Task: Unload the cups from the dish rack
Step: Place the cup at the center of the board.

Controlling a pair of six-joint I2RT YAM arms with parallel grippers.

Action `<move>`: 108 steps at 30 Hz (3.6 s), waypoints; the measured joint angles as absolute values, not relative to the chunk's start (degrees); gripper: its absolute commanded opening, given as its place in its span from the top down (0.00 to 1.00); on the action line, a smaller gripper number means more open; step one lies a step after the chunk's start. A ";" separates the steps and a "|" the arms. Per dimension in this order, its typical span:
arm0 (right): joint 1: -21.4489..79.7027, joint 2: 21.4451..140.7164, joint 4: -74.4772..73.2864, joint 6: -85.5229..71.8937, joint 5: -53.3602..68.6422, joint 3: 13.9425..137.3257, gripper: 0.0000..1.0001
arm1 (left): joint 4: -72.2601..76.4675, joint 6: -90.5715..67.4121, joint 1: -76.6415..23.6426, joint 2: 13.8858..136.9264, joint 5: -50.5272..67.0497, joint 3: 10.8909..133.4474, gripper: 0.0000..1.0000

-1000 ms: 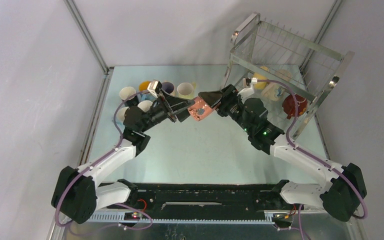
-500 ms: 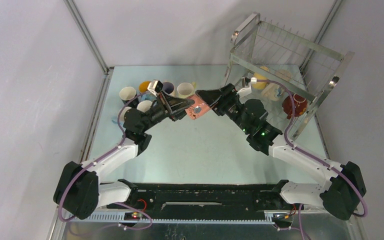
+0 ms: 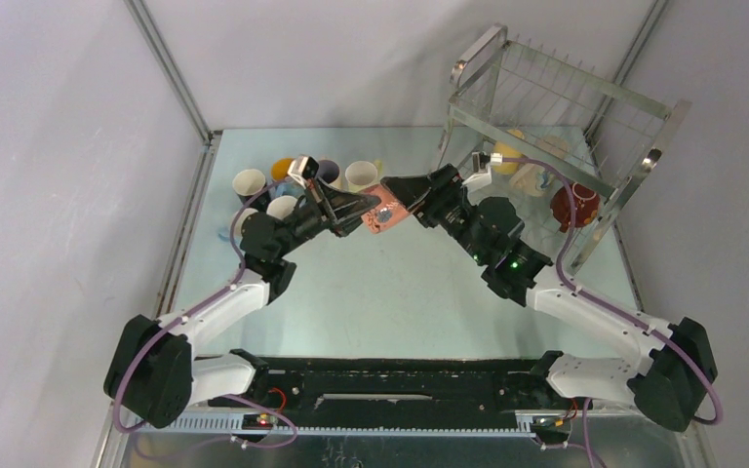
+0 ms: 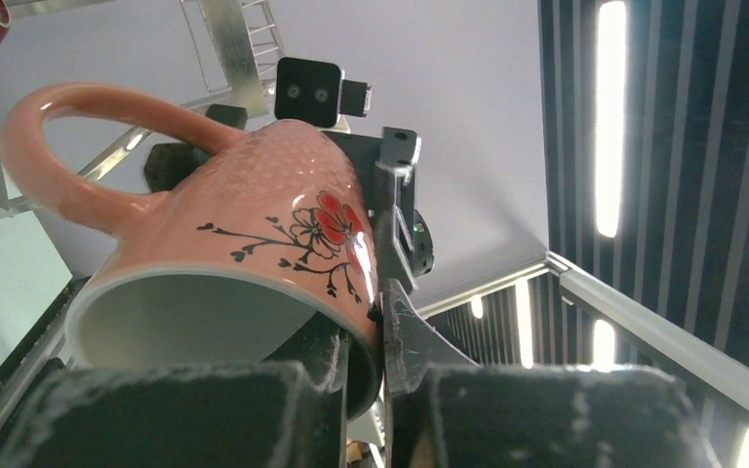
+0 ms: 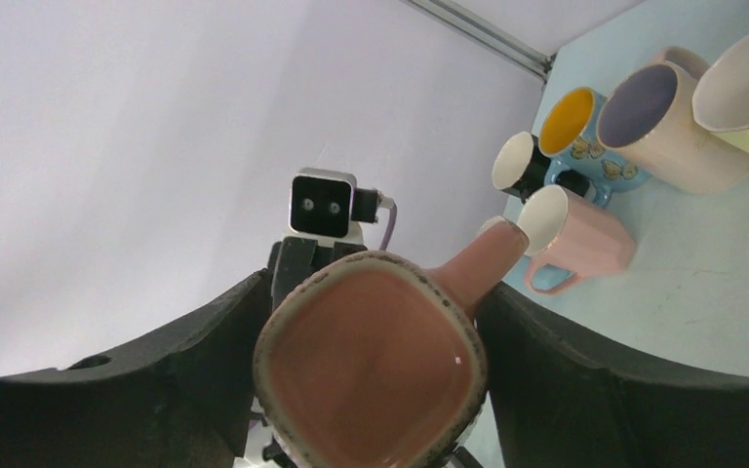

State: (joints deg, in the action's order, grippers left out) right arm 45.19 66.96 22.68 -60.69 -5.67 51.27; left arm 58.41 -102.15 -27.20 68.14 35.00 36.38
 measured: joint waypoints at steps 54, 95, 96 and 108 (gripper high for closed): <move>47.40 33.30 -33.58 -39.18 -15.03 51.27 0.00 | -40.47 -24.21 -21.37 87.42 3.90 75.79 1.00; 47.40 28.58 -38.54 -40.36 -19.59 45.71 0.00 | -46.85 -16.49 -21.74 112.03 -2.42 92.23 0.65; 47.40 28.62 -38.54 -40.36 -19.53 45.58 0.00 | -46.85 -16.45 -21.74 112.03 -2.37 92.53 0.63; 47.40 30.33 -38.30 -39.66 -20.62 45.36 0.00 | -47.18 -16.43 -21.76 111.63 -1.72 95.42 0.44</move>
